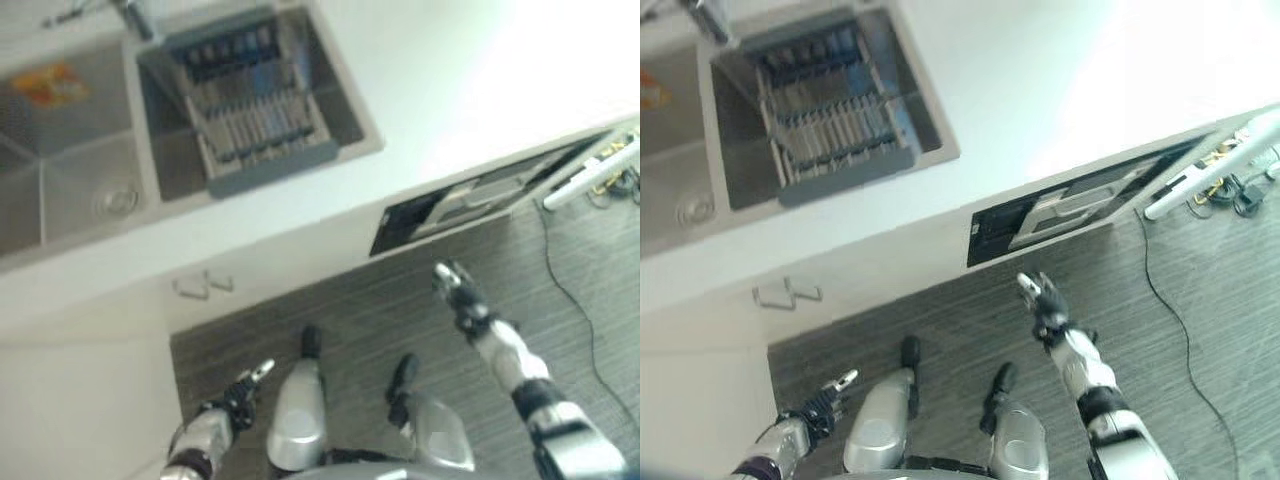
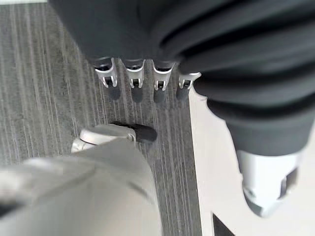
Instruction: Place the dishes in the dishwasher.
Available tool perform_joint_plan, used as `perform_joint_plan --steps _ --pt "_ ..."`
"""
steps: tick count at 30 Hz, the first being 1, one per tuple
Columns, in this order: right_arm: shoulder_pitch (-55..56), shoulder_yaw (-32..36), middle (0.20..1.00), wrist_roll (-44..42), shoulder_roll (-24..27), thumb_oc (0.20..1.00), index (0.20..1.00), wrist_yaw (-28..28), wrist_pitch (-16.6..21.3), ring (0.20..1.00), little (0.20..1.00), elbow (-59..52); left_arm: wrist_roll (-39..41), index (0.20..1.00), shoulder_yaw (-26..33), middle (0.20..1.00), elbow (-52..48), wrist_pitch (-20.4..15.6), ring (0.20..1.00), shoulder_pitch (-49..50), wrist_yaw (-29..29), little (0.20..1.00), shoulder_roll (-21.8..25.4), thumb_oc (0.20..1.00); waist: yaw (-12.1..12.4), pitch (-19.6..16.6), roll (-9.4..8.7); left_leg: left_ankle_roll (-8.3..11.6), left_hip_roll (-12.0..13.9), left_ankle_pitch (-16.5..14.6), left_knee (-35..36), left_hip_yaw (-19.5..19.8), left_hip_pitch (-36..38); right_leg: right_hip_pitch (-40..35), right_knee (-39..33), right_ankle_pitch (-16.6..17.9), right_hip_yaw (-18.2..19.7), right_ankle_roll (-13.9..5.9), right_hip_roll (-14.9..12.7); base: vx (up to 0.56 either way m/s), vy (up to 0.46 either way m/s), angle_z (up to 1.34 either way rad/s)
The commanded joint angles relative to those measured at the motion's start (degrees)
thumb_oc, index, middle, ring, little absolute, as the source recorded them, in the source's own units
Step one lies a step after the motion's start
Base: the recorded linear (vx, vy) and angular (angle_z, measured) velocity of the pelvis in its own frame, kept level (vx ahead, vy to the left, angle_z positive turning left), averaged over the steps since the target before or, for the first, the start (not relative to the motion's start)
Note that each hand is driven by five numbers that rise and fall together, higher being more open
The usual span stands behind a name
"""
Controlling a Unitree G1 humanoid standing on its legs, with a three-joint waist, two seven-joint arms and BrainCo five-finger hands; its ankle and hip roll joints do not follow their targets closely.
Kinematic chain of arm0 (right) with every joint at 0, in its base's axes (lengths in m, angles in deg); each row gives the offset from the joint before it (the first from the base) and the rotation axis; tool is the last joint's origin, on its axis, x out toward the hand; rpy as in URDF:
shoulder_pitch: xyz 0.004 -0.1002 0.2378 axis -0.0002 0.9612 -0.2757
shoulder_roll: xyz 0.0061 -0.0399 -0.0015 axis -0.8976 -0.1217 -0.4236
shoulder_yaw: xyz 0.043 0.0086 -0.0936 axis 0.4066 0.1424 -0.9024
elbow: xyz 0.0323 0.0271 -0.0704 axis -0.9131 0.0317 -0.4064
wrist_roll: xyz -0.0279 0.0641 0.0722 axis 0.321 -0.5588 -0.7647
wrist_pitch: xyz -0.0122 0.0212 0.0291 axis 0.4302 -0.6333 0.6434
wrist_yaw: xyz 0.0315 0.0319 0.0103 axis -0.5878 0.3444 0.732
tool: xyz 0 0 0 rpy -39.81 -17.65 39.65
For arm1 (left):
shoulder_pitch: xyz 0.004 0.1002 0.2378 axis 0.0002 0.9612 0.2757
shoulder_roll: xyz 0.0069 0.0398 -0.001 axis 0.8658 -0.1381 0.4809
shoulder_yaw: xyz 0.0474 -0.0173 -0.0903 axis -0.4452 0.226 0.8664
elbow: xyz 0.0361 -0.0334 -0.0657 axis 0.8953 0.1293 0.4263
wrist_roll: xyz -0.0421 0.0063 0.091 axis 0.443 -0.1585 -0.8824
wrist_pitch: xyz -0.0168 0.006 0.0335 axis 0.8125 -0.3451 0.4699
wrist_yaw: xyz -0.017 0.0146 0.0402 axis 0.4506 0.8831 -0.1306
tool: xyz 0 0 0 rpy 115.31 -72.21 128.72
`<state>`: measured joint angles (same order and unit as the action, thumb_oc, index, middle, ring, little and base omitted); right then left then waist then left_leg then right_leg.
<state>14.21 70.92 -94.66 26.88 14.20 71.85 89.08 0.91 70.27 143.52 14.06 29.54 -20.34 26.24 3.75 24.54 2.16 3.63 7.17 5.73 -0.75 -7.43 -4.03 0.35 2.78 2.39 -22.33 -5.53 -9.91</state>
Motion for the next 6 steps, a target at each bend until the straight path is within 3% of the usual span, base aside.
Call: perform_joint_plan --steps 1,6 --pt "-3.29 1.38 1.0 6.31 1.42 1.0 1.0 1.9 3.98 1.0 1.0 2.18 -0.65 1.0 -1.41 1.0 1.42 -1.0 1.0 1.44 -0.73 1.0 1.31 1.0 0.99 -2.11 -0.92 0.53 1.32 -7.18 -4.03 -3.24 0.62 0.18 3.65 -6.14 1.31 -1.73 -2.45 -0.07 -0.003 -0.21" --pt "4.49 2.88 1.0 11.41 0.17 1.0 1.0 4.16 6.4 1.0 1.0 8.73 -4.92 1.0 -1.49 1.0 0.44 1.11 1.0 1.36 1.44 1.0 1.18 1.0 -2.06 -5.23 0.07 0.83 1.62 -5.23 -1.16 -4.86 3.41 -1.53 2.66 -5.69 1.17 -1.19 -2.14 -0.08 -0.024 -0.19"
